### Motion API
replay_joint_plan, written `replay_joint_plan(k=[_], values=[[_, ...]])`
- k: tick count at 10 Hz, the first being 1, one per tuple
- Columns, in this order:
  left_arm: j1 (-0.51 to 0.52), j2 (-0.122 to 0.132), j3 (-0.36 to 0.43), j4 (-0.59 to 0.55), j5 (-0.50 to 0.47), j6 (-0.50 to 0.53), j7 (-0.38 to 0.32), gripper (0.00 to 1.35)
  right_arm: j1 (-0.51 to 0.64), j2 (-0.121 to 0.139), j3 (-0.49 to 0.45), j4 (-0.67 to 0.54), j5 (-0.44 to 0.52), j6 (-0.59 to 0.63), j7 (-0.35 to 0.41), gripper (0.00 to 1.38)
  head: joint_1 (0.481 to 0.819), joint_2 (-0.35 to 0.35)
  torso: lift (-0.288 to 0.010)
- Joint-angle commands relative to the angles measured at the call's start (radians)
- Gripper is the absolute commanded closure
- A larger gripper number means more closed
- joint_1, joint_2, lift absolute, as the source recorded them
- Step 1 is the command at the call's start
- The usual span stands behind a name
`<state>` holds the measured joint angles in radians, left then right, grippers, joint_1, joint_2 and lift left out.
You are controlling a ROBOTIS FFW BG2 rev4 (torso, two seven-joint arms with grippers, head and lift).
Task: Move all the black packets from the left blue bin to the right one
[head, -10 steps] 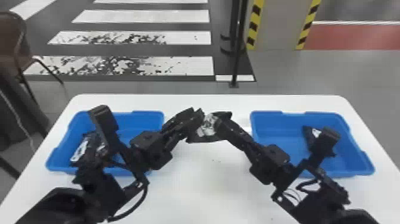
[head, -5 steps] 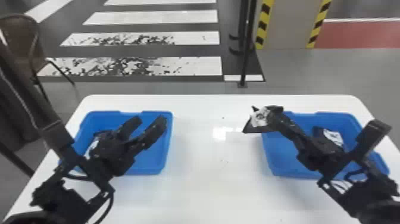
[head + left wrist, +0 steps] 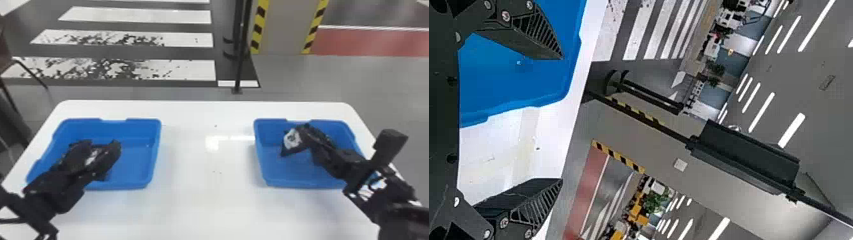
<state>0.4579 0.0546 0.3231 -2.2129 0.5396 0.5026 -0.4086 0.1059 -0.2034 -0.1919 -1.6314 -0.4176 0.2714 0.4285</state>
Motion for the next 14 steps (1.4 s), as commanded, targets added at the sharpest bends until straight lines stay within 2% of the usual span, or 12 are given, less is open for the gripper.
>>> replay_joint_plan(k=[1,3,4,5,7,8,9,11,14], values=[[0.013,-0.009,0.046,-0.014,-0.027,0.005,0.001,0.17,0.132,0.007,0.0,-0.164,0.047,-0.009,-0.057,0.06,0.695,-0.045,-0.14],[0.011,-0.013,0.09,-0.019,-0.069,0.047,-0.001,0.17,0.301,0.036,0.0,-0.323,0.091,-0.09,-0.079,0.17,0.695,-0.009,-0.14],[0.001,-0.012,0.108,-0.034,-0.109,0.133,-0.001,0.17,0.38,0.059,0.0,-0.392,0.091,-0.095,-0.079,0.17,0.695,0.018,-0.14],[-0.026,-0.009,0.114,-0.039,-0.167,0.209,-0.001,0.17,0.466,0.071,0.01,-0.476,0.087,-0.095,-0.077,0.17,0.695,0.033,-0.14],[-0.105,0.008,0.122,-0.039,-0.258,0.366,0.004,0.17,0.566,0.071,0.066,-0.544,0.051,-0.095,-0.056,0.17,0.695,0.104,-0.14],[-0.156,0.022,0.116,-0.036,-0.298,0.445,0.019,0.17,0.596,0.071,0.086,-0.562,0.031,-0.095,-0.042,0.17,0.695,0.156,-0.14],[-0.213,0.037,0.108,-0.024,-0.33,0.496,0.036,0.17,0.616,0.071,0.106,-0.569,0.013,-0.095,-0.037,0.17,0.695,0.179,-0.14],[-0.345,0.068,0.088,0.049,-0.374,0.639,0.045,0.17,0.623,0.071,0.118,-0.564,-0.009,-0.085,-0.017,0.17,0.695,0.24,-0.14],[-0.505,0.102,0.012,0.162,-0.444,0.808,0.045,0.17,0.62,0.071,0.12,-0.552,-0.027,-0.073,-0.01,0.17,0.695,0.256,-0.14]])
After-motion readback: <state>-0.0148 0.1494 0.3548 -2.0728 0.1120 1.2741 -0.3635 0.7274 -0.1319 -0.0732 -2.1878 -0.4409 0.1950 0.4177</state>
